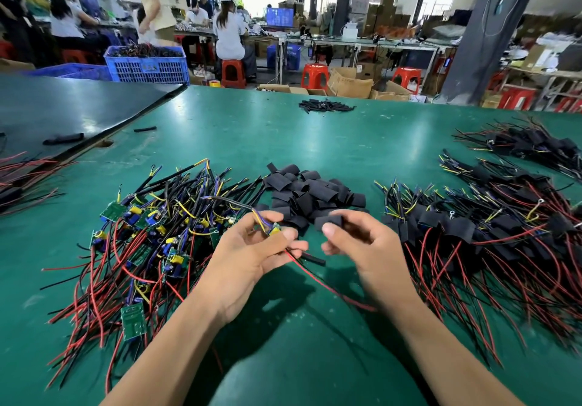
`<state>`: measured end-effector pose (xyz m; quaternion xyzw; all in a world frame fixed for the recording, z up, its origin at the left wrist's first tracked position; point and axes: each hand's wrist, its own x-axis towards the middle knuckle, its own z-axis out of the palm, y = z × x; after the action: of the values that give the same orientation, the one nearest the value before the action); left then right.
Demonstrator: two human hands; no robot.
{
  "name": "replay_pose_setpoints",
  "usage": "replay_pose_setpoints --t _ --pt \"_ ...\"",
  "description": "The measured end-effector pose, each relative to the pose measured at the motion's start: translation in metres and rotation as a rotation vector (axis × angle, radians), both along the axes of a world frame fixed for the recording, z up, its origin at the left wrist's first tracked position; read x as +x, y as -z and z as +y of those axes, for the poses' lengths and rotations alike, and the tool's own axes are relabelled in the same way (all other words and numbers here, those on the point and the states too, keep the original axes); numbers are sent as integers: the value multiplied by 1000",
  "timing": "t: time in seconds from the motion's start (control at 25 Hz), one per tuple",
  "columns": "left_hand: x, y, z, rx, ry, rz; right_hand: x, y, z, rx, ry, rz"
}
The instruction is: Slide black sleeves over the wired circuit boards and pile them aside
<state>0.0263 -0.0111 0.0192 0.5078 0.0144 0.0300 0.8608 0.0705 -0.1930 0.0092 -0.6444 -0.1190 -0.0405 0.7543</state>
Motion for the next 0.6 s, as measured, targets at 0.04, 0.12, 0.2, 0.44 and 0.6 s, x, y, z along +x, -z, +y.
replay_pose_setpoints --t 0.04,0.12,0.2,0.44,0.6 --pt "0 0 1 19 10 -29 5 1 -4 47 57 26" --pt "-2 -1 0 184 9 -72 12 3 -12 157 141 85" --pt "-3 -1 -2 432 -22 -89 17 6 -14 191 164 112" --pt "1 0 -1 350 -308 -98 18 9 -12 149 159 99" --pt "6 -2 5 157 -416 -73 18 10 -15 166 176 127"
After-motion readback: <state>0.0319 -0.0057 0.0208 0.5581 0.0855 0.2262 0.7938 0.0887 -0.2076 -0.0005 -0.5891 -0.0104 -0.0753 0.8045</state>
